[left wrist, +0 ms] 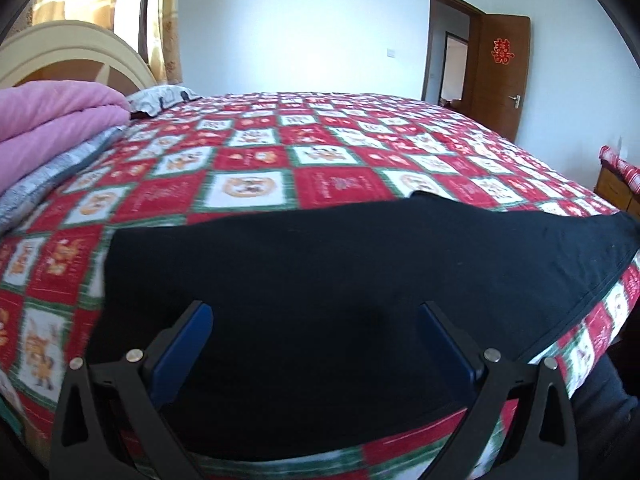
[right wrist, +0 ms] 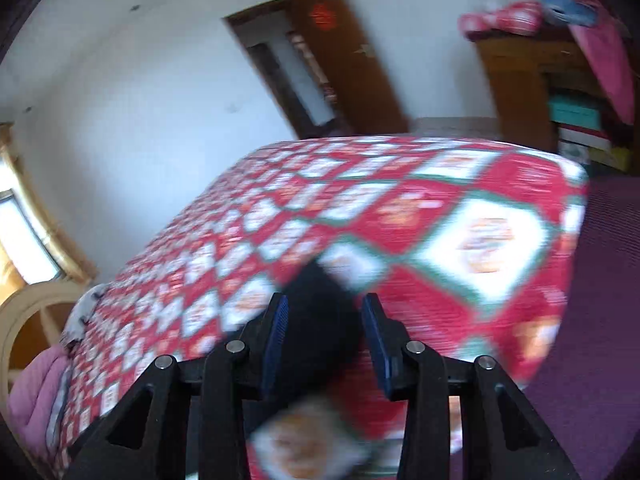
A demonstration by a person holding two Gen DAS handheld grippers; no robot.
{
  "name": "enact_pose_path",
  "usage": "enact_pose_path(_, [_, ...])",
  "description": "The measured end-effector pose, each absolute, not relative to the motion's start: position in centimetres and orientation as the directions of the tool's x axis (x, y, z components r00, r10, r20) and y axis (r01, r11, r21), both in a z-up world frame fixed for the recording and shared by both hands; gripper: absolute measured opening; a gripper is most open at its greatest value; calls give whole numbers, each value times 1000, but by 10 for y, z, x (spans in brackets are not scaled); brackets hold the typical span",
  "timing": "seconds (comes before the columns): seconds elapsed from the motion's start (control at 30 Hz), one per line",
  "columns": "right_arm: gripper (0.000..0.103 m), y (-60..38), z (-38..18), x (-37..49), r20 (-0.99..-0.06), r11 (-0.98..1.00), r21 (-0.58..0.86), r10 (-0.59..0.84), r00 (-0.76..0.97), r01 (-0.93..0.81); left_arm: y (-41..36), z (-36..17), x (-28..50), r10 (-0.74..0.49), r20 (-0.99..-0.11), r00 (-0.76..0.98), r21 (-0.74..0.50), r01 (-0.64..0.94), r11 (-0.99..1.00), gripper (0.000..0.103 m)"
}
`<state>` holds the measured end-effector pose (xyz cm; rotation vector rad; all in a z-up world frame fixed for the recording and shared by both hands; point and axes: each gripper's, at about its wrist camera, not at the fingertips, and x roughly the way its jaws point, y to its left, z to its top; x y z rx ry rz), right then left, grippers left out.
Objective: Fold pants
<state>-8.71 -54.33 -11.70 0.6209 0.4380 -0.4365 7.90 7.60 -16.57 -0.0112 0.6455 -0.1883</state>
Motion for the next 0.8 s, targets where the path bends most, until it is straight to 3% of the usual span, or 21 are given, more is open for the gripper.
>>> enact_pose_path(0.13, [41, -566, -126, -98, -502, 700, 533, -191, 843, 476, 52, -164, 84, -182, -596, 782, -40, 197, 980, 103])
enact_pose_path(0.23, [41, -568, -129, -92, -481, 713, 562, -131, 867, 419, 48, -163, 86, -208, -590, 780, -103, 182, 978, 103])
enact_pose_path(0.37, [41, -565, -141, -79, -520, 737, 539, -91, 849, 409, 58, -175, 80, -248, -577, 778, -210, 153, 966, 103])
enact_pose_path(0.73, [39, -562, -151, -62, -484, 791, 483, -117, 867, 376, 43, -182, 76, -175, -566, 805, -76, 160, 984, 103])
enact_pose_path(0.8, [14, -558, -149, -61, -481, 803, 467, -120, 868, 370, 44, -181, 76, -173, -565, 807, -77, 158, 985, 103])
